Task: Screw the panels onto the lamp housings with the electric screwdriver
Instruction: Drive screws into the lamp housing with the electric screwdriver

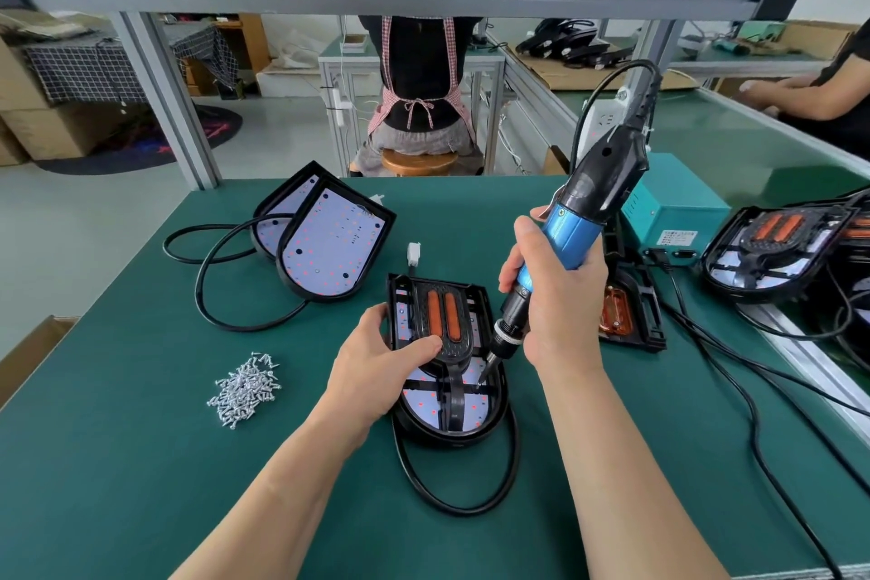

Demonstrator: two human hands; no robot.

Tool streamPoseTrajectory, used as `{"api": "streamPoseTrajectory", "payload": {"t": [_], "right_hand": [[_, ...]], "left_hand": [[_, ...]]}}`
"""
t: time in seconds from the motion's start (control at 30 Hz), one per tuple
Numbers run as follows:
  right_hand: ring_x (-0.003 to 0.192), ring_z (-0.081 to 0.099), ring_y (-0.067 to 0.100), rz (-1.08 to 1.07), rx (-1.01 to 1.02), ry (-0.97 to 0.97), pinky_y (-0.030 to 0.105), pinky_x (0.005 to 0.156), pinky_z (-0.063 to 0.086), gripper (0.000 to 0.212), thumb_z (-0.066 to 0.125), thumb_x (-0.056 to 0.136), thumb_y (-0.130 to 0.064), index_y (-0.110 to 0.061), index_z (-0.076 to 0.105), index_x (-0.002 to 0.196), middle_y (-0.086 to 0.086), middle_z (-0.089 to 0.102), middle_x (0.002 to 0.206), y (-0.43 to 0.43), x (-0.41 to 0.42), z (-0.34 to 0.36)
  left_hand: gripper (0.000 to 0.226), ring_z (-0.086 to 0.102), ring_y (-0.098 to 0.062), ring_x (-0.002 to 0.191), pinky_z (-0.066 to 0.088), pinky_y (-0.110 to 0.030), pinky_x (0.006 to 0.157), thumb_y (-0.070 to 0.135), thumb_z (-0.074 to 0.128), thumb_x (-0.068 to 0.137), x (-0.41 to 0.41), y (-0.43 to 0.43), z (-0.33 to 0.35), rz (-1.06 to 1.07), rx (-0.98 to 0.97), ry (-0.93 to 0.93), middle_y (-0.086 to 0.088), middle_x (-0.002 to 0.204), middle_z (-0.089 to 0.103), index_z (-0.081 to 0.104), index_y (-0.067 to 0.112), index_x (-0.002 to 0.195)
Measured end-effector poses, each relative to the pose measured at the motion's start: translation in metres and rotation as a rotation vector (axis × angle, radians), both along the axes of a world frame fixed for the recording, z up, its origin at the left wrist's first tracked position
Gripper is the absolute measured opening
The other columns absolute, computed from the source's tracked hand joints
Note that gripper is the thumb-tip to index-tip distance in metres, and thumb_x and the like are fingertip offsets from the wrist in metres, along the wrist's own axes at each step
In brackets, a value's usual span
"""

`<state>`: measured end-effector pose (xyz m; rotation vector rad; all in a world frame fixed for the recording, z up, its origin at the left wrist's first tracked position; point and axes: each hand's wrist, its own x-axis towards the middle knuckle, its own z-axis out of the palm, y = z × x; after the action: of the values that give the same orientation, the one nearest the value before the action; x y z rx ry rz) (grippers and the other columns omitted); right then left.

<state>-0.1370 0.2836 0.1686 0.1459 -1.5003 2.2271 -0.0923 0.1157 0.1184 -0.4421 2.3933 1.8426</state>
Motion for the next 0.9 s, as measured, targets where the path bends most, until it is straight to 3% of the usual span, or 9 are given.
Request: {"api": "streamPoseTrajectory", "payload": {"t": [0.47,0.6,0.77,0.9], "right_hand": [[0.043,0.044,0.023,0.181,0.077,0.035,0.028,0.053,0.045,0.014,0.065,0.085,-0.011,-0.015,0.051,0.085,0.008,0.048,0.052,0.000,-0.005,-0.004],[0.046,0.044,0.023,0.302,0.081,0.035,0.029,0.054,0.045,0.015,0.068,0.081,-0.019,-0.021,0.062,0.094,0.008,0.049,0.054,0.001,-0.007,-0.003],[0.049,0.046,0.020,0.348,-0.093,0.031,0.029,0.054,0.044,0.032,0.070,0.082,-0.025,-0.018,0.062,0.112,0.006,0.051,0.061,0.012,-0.008,-0.008],[0.052,0.048,0.013,0.250,-0.361,0.002,0.023,0.052,0.044,0.026,0.071,0.086,-0.025,-0.017,0.058,0.108,0.000,0.052,0.065,0.027,-0.008,-0.006]], "left_hand": [[0.061,0.069,-0.012,0.100,0.053,-0.043,0.097,0.047,0.075,0.059,0.002,0.004,0.004,0.011,-0.005,0.007,0.014,0.101,0.074,0.052,0.039,0.115],[0.059,0.070,-0.012,0.100,0.053,-0.043,0.098,0.046,0.075,0.060,0.003,0.005,0.007,0.004,-0.012,0.005,0.013,0.102,0.074,0.051,0.040,0.114],[0.045,0.069,-0.011,0.101,0.052,-0.042,0.098,0.047,0.075,0.060,0.005,0.002,0.010,-0.012,-0.017,-0.003,0.016,0.102,0.073,0.053,0.043,0.100],[0.043,0.068,-0.012,0.102,0.052,-0.042,0.099,0.047,0.074,0.062,0.006,0.002,0.012,-0.028,-0.023,0.005,0.015,0.105,0.072,0.053,0.043,0.099]]}}
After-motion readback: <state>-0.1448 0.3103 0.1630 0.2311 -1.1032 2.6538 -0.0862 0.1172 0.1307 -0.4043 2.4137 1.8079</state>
